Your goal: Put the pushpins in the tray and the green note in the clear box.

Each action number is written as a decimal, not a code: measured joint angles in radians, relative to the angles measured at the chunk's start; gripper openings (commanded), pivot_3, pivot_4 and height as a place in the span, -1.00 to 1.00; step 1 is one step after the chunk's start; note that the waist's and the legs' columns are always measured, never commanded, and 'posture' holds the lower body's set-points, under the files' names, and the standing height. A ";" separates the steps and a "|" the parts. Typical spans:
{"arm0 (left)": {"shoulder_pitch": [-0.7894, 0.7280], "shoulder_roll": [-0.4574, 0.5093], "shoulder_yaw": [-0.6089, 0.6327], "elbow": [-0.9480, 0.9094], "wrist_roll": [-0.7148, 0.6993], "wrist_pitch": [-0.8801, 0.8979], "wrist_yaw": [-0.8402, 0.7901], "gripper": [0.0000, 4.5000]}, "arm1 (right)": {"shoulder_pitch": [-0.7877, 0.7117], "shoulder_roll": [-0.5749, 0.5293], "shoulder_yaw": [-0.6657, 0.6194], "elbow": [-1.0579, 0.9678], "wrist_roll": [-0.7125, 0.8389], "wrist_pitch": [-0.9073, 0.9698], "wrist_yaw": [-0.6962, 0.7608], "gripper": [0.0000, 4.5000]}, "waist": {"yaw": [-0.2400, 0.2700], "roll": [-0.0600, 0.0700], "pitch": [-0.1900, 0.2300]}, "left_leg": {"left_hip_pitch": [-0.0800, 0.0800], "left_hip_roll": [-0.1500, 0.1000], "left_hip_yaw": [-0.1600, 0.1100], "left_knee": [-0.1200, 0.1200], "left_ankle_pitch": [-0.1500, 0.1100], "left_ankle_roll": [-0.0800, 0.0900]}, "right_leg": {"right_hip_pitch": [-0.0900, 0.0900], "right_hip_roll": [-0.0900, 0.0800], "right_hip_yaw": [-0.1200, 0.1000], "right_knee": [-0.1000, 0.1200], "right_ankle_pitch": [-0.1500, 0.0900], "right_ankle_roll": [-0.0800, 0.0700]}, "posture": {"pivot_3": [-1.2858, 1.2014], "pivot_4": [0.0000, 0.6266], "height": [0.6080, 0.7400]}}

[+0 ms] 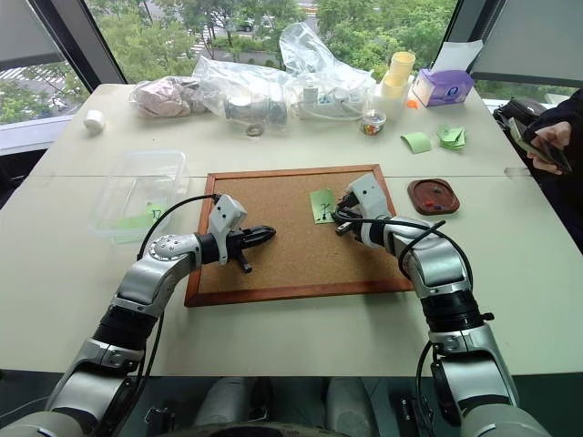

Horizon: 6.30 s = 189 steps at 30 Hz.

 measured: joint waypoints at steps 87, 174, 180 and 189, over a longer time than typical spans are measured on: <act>0.014 -0.002 -0.001 -0.022 0.000 0.017 -0.003 -1.00 | 0.053 -0.011 0.013 -0.124 0.065 -0.019 0.033 0.14 | 0.004 0.000 -0.001 | 0.000 0.000 0.000 0.000 -0.001 0.001 | 0.000 -0.001 0.000 -0.001 0.000 0.000 | 0.03 -0.52 1.00; 0.021 -0.005 -0.006 -0.036 0.001 0.023 -0.001 -1.00 | -0.145 -0.148 -0.335 0.517 -0.056 -0.216 -0.260 0.81 | 0.003 -0.001 -0.001 | 0.000 0.000 0.001 0.000 -0.001 0.002 | 0.001 -0.002 0.000 -0.002 0.000 0.000 | 0.03 -0.52 1.00; 0.021 -0.007 -0.006 -0.036 0.001 0.023 0.000 -1.00 | -0.129 -0.147 -0.337 0.431 -0.037 -0.170 -0.254 0.81 | 0.003 -0.001 -0.001 | 0.000 0.000 0.001 0.000 -0.001 0.002 | 0.001 -0.002 0.000 -0.002 0.000 0.000 | 0.03 -0.52 1.00; 0.023 -0.016 -0.005 -0.037 0.001 0.023 0.004 -1.00 | -0.081 -0.070 -0.219 0.104 0.049 -0.024 -0.107 0.81 | 0.007 0.000 -0.001 | 0.000 0.000 0.000 0.000 -0.001 0.002 | 0.001 -0.002 0.000 -0.002 0.000 0.000 | 0.03 -0.52 1.00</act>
